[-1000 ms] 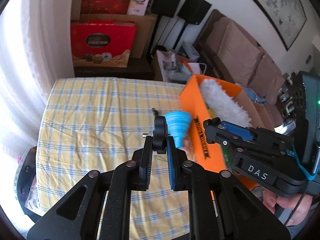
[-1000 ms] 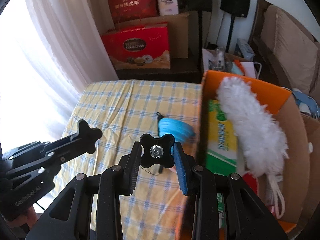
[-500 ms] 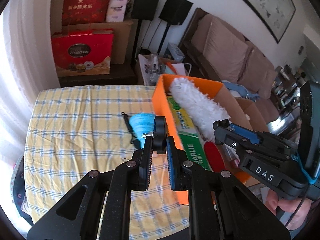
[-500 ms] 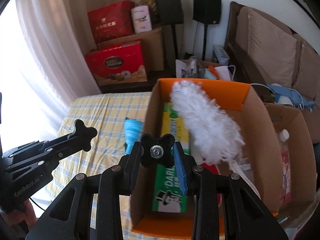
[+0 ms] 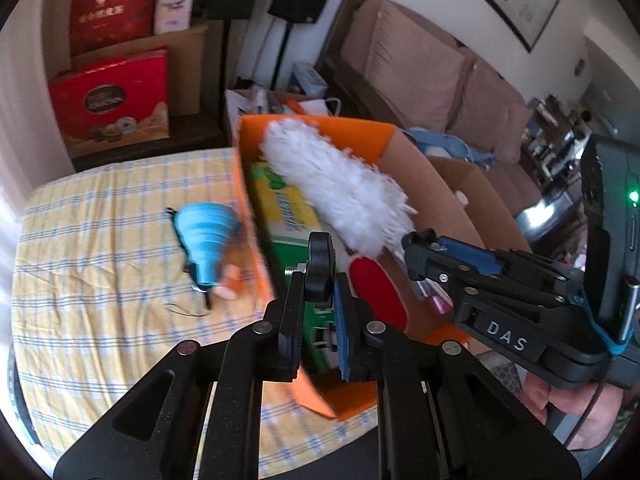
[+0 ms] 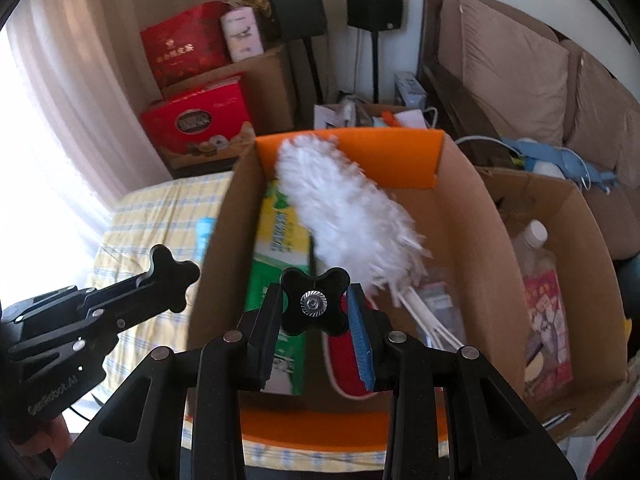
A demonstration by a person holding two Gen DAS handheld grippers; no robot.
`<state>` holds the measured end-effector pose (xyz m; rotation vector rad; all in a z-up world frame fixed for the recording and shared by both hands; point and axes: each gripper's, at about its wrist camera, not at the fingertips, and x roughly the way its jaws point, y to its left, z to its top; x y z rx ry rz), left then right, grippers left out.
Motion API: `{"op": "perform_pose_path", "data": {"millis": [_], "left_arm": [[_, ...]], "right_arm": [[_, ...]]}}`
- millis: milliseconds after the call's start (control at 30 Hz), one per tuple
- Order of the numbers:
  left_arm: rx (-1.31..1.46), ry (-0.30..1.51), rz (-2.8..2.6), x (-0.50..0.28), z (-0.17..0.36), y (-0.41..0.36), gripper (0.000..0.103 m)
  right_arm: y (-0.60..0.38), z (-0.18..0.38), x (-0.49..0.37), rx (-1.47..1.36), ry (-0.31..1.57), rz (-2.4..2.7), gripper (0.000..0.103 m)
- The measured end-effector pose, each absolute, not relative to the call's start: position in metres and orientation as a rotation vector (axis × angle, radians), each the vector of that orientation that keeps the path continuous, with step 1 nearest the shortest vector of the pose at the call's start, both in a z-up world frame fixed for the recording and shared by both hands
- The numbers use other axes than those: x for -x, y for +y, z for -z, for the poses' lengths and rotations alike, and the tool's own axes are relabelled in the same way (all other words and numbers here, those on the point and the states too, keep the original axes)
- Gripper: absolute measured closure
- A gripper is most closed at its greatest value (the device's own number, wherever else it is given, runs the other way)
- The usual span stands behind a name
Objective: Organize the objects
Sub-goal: 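Carry the black knob with the left gripper over the cardboard box, then lower the knob into the box and open the left gripper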
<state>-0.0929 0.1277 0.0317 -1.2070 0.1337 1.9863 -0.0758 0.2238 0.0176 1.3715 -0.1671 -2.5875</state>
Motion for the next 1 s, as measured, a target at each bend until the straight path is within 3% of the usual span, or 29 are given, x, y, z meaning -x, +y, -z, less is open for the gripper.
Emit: {"op": "perform_pose_path", "data": {"millis": [833, 1000], "left_arm": [[1.330, 0.209, -1.784, 0.056, 0.024, 0.202, 0.090], [1.316, 0.206, -1.802, 0.055, 0.019, 0.198, 0.078]], "right_arm": [[0.281, 0.049, 0.074, -1.638, -0.208, 2.534, 0.070], [0.283, 0.042, 0.072, -1.611, -0.227, 2.549, 0.070]]}}
